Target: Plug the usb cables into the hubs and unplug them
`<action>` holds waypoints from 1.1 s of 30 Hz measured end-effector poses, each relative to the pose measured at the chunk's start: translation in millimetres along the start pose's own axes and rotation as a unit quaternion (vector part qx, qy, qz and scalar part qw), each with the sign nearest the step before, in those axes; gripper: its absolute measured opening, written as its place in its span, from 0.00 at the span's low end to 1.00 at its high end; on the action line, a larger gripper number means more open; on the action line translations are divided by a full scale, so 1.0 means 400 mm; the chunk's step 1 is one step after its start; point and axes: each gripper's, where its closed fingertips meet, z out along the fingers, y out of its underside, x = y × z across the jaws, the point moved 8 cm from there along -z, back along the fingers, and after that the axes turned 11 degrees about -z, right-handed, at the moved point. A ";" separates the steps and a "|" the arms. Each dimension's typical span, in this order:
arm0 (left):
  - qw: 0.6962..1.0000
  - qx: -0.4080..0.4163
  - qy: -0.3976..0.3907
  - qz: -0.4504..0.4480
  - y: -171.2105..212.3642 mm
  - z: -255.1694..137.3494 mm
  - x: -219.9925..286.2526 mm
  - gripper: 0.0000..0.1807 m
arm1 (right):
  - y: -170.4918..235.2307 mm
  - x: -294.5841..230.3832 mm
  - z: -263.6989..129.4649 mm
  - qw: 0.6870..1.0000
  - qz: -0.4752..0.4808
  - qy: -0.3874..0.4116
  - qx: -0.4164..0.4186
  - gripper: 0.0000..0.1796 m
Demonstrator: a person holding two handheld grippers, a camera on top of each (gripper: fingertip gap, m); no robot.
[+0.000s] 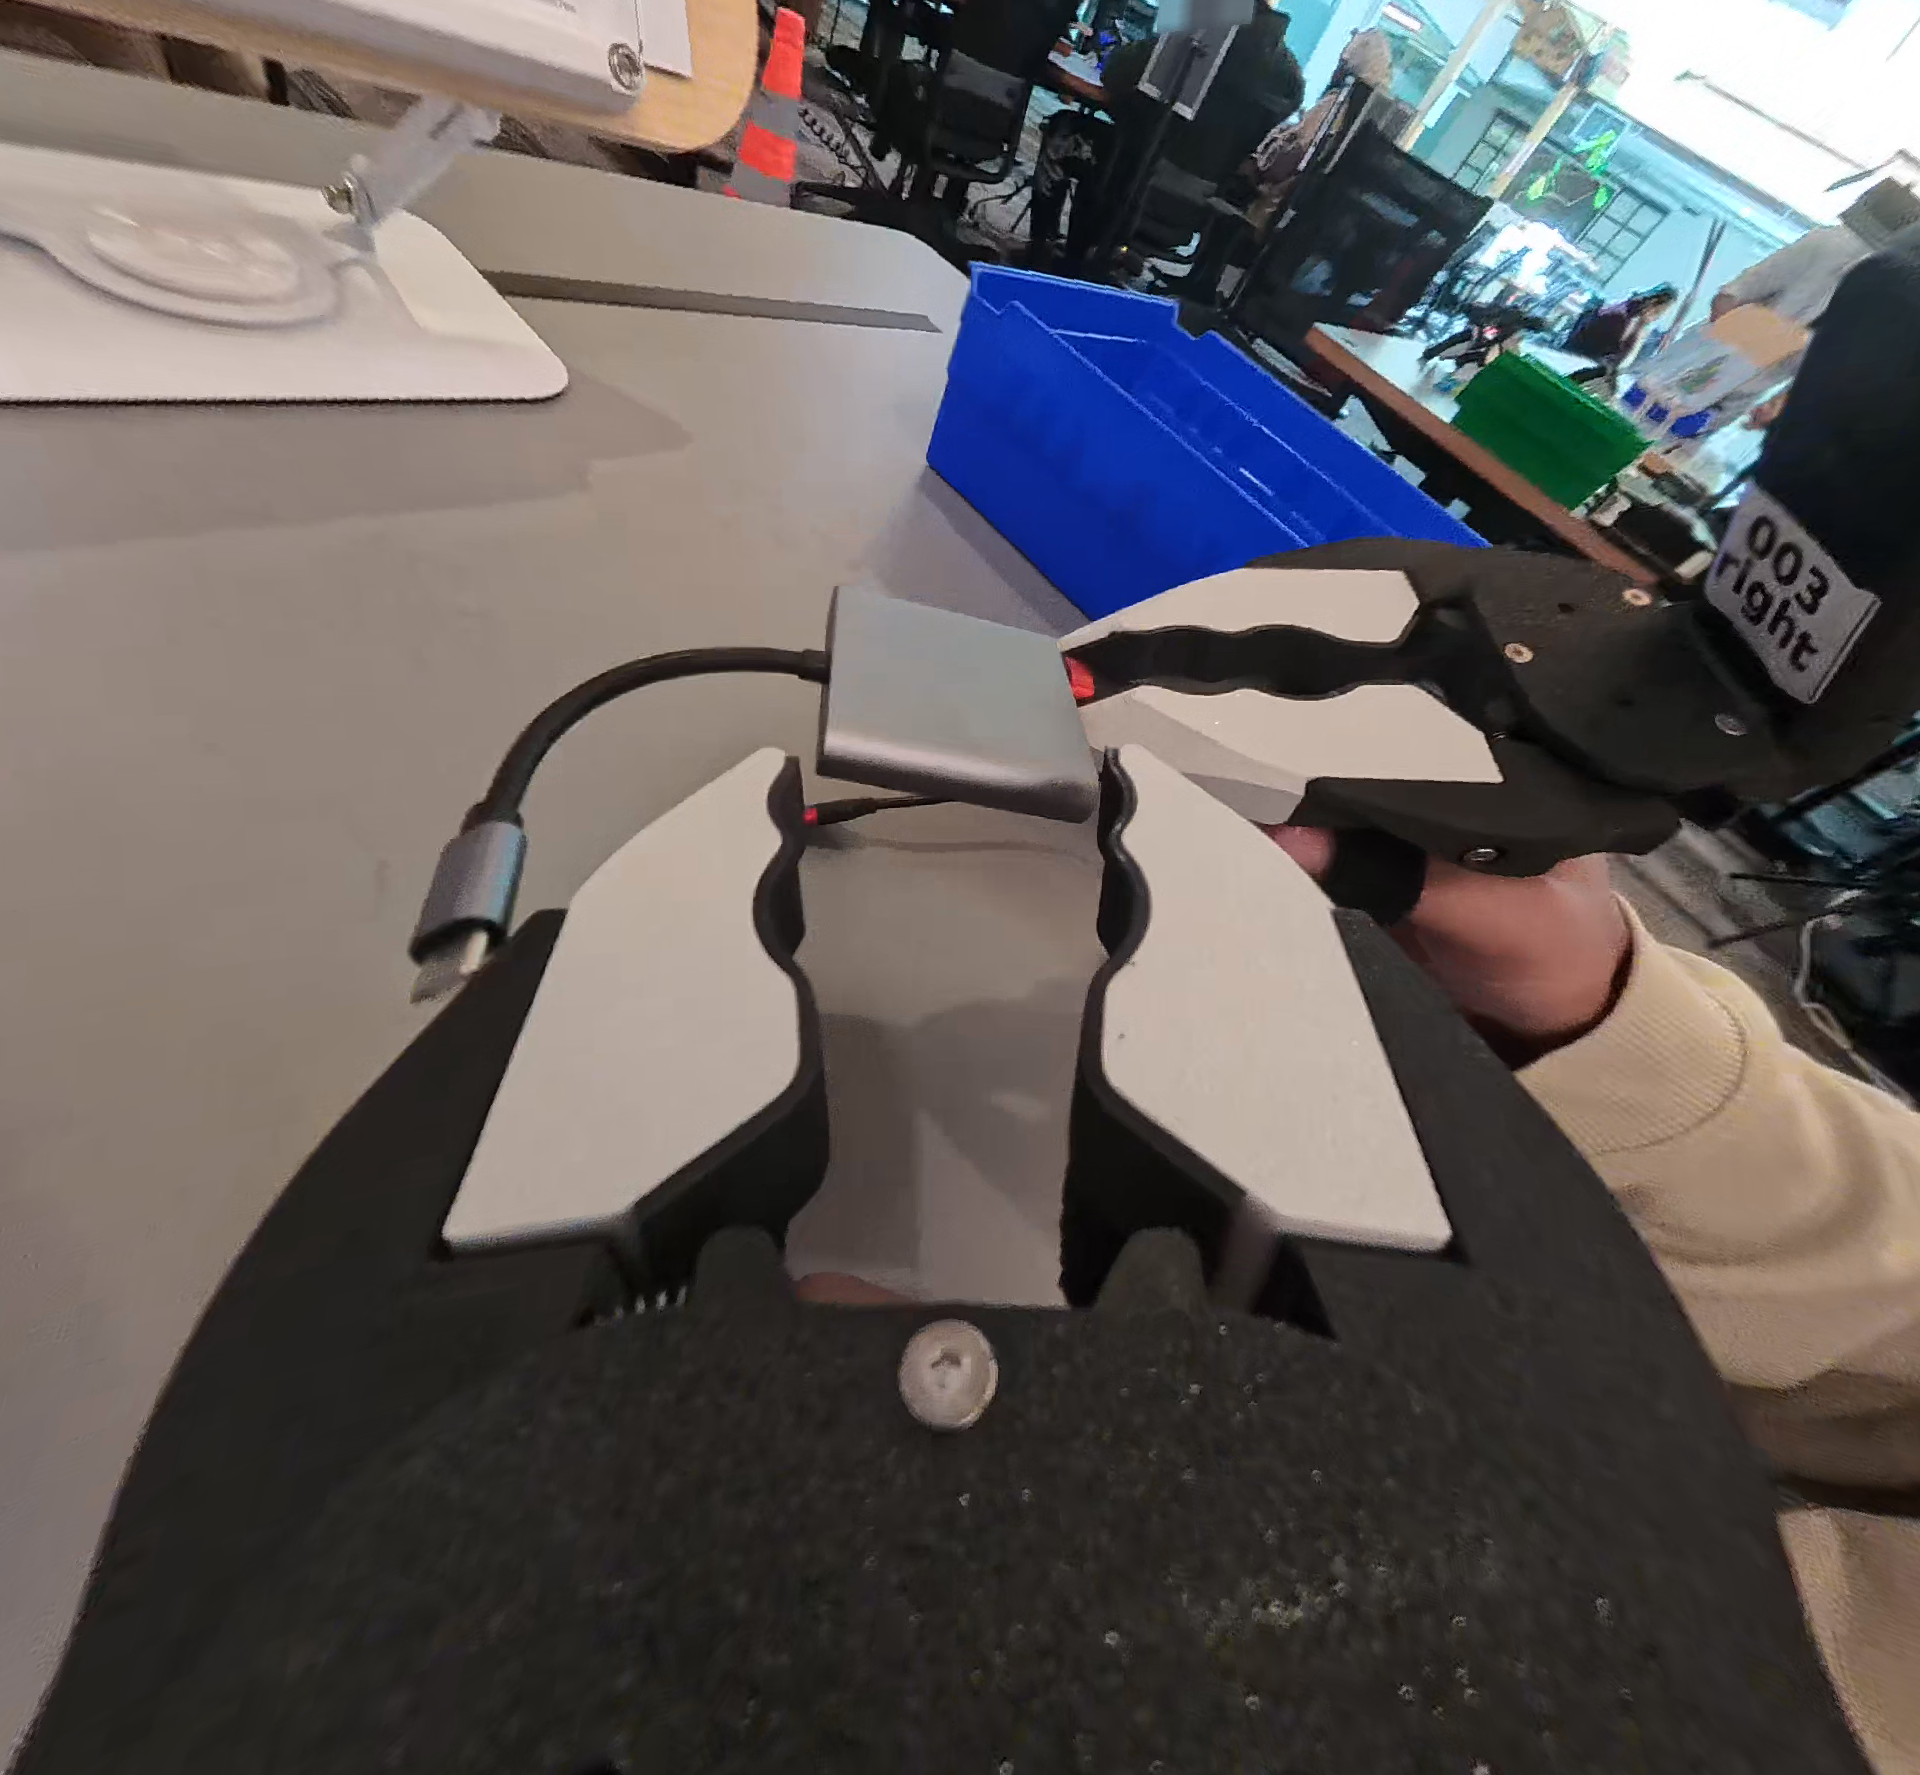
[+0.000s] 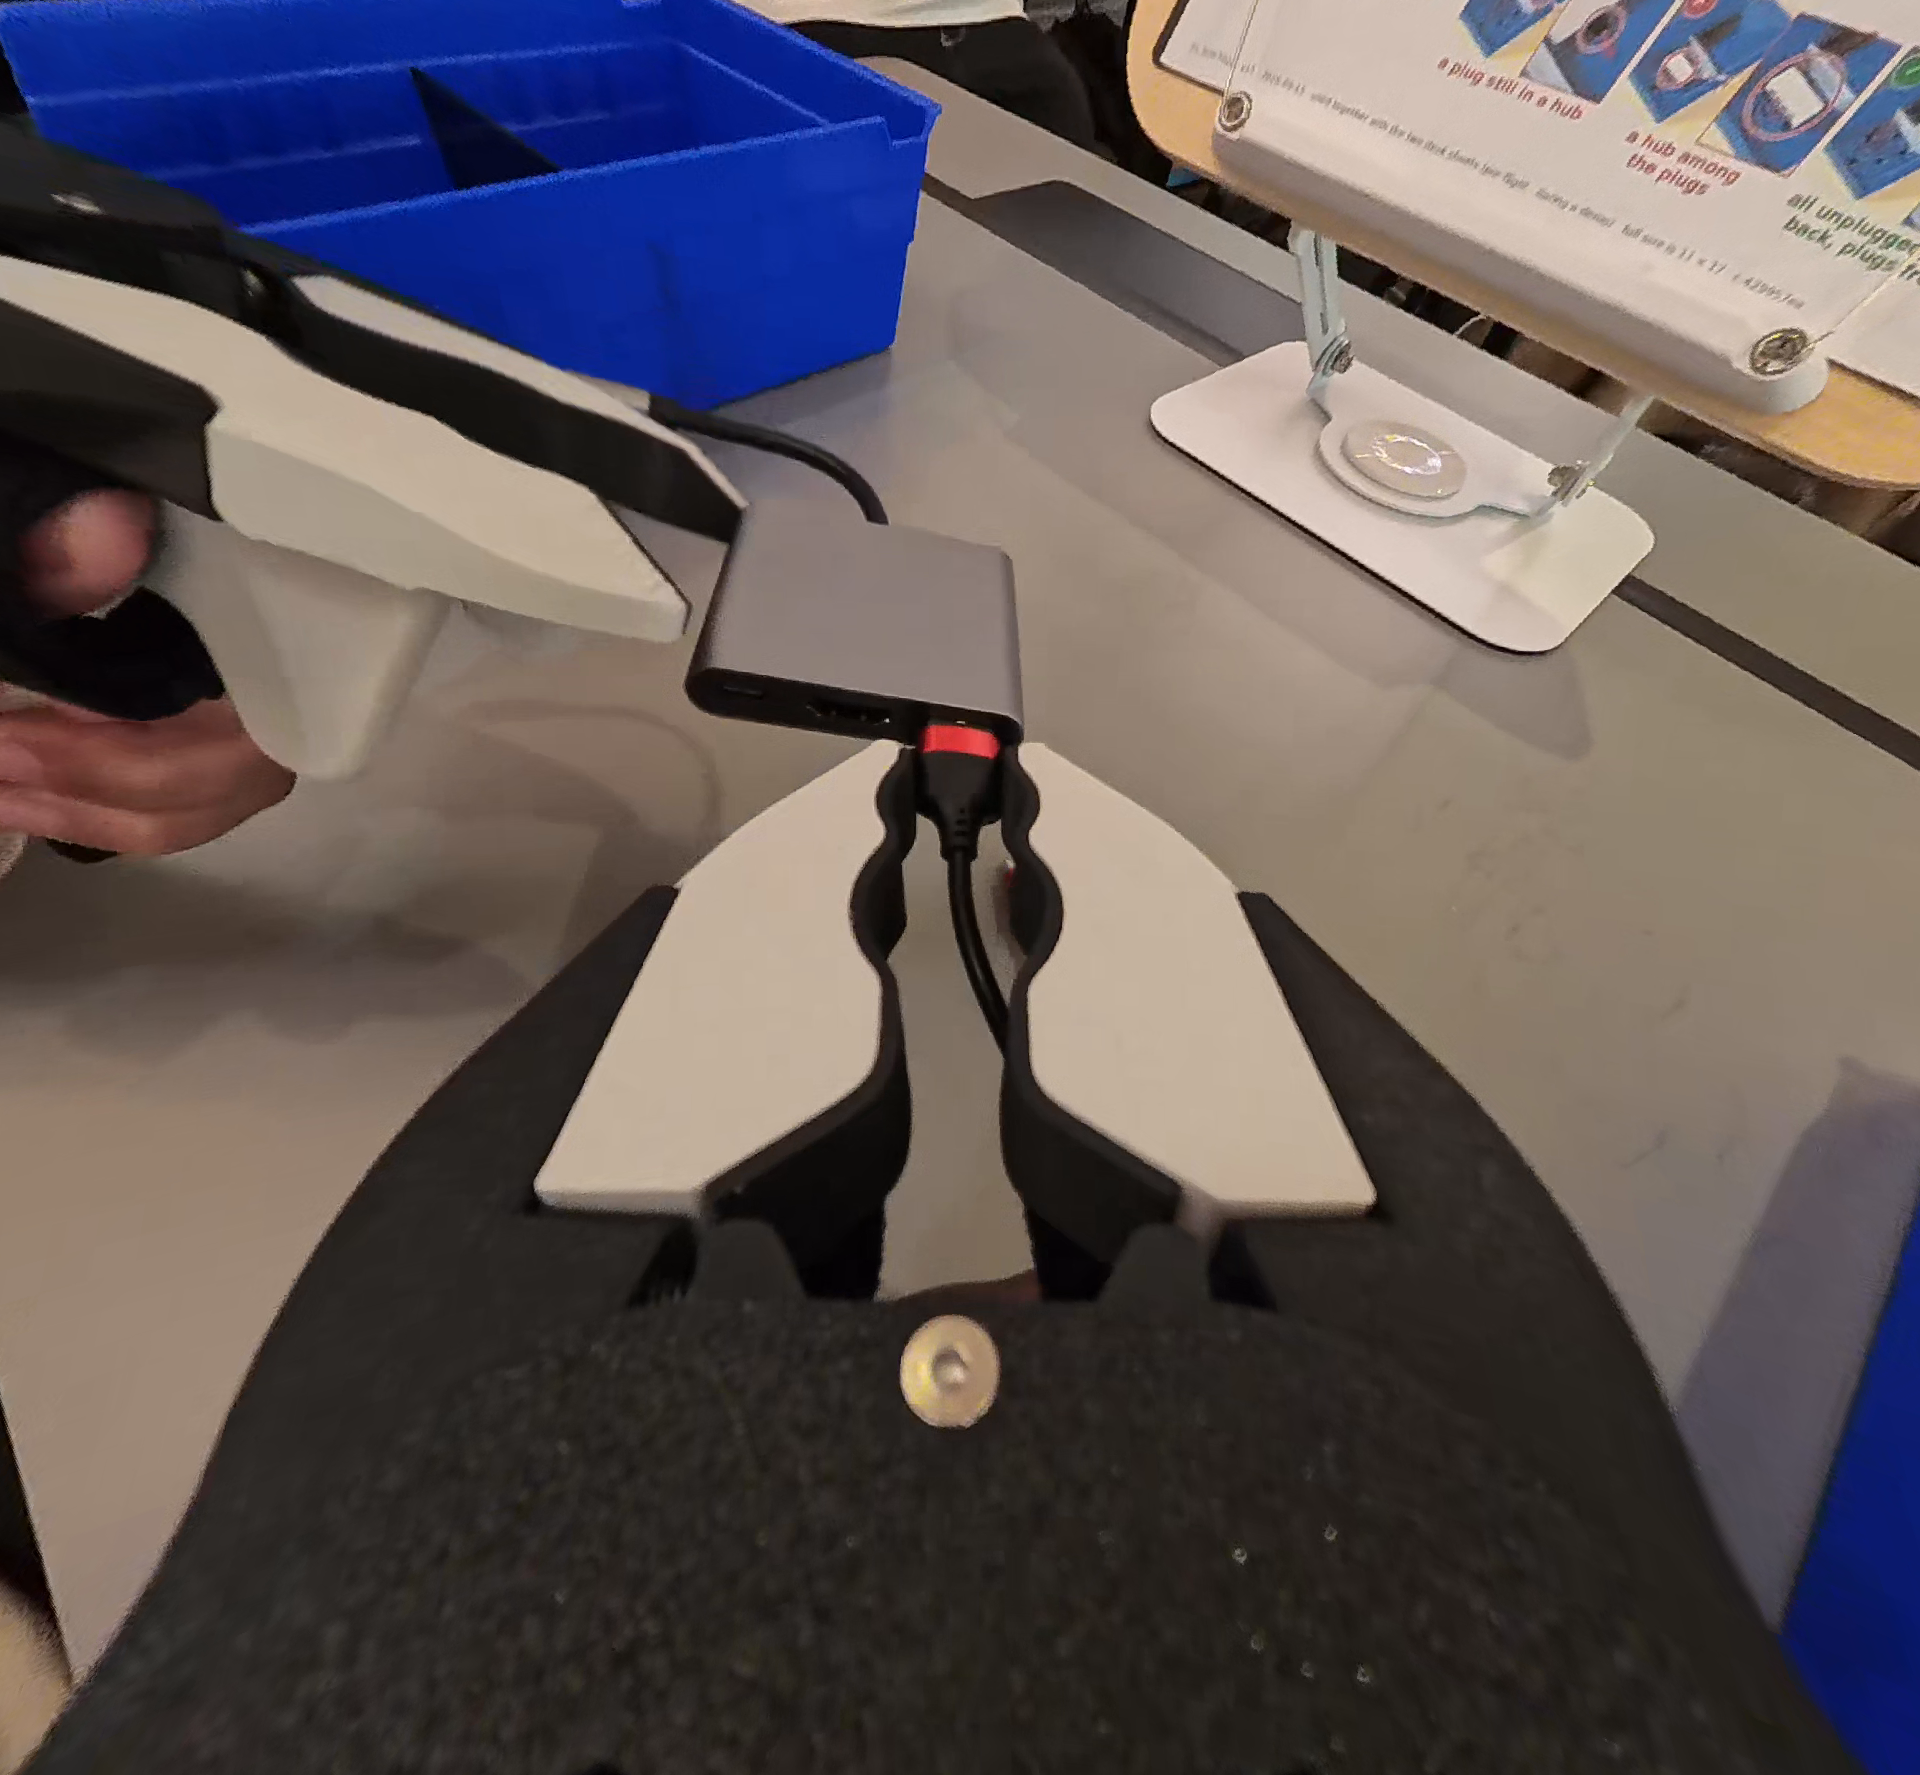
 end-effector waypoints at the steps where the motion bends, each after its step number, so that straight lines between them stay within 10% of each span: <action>1: 1.000 0.001 -0.005 0.006 0.000 -0.001 0.003 0.30 | 0.001 -0.002 0.000 1.000 0.002 -0.002 0.003 0.08; 9: 0.991 0.002 -0.059 0.123 0.012 0.007 0.019 0.42 | -0.001 -0.012 0.007 1.000 0.004 -0.009 -0.003 0.08; 33: 0.967 -0.010 -0.134 0.217 0.035 0.037 0.018 0.34 | -0.004 -0.026 0.013 1.000 0.017 -0.010 -0.007 0.08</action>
